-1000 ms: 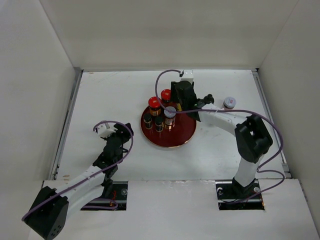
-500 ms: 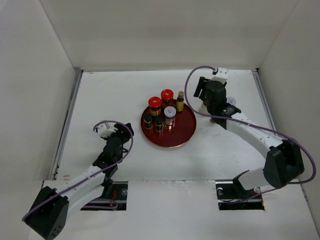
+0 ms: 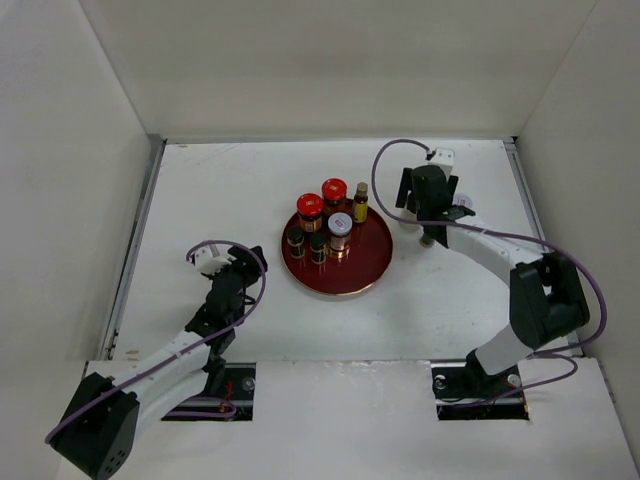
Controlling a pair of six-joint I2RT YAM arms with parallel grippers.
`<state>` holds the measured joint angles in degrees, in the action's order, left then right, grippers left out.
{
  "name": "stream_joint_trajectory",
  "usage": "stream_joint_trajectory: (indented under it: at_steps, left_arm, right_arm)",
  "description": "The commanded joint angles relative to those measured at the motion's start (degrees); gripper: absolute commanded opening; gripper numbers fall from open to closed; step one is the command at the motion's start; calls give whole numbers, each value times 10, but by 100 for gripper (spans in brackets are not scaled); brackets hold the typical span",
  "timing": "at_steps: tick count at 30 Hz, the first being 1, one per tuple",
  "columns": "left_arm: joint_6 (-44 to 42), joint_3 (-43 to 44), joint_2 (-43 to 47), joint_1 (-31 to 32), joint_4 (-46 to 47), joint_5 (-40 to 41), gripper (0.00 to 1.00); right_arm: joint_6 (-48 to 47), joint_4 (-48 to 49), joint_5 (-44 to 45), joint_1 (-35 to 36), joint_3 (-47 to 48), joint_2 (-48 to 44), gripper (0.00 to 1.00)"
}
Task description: Organize the condiment bottles
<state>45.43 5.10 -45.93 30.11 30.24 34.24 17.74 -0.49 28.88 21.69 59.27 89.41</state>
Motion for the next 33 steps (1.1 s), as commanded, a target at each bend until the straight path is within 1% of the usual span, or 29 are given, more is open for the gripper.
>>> stream_joint_trajectory:
  at_steps: [1, 5, 10, 11, 13, 14, 15, 18, 21, 27, 33]
  left_arm:
    - [4, 7, -8, -4, 26, -8, 60]
    - [4, 7, -6, -4, 26, -7, 60]
    - [5, 9, -10, -5, 26, -11, 60]
    - [5, 8, -9, -5, 26, -9, 60]
    - [5, 8, -12, -5, 27, -6, 60]
    - [5, 8, -14, -5, 28, -9, 60]
    - [5, 9, -14, -6, 29, -11, 60]
    - [5, 7, -9, -6, 29, -7, 60]
    - [5, 8, -20, -6, 33, -11, 60]
    - [6, 7, -23, -6, 39, -12, 60]
    - [7, 6, -20, -6, 39, -15, 60]
  right_arm:
    - [-2, -6, -28, -6, 36, 23, 85]
    - [-6, -3, -32, -8, 47, 46, 84]
    - [-8, 5, -34, -14, 60, 72, 79]
    - [-8, 7, -32, -14, 61, 74, 78]
    - [-9, 8, -30, -14, 66, 80, 69]
    - [-10, 8, -30, -14, 67, 82, 67]
    - [-13, 8, -28, -13, 70, 82, 62]
    - [-14, 12, -17, -12, 70, 73, 56]
    - [-21, 34, -13, -12, 58, 37, 54]
    - [-17, 35, -14, 30, 27, -42, 53]
    - [13, 39, -32, 93, 6, -60, 53]
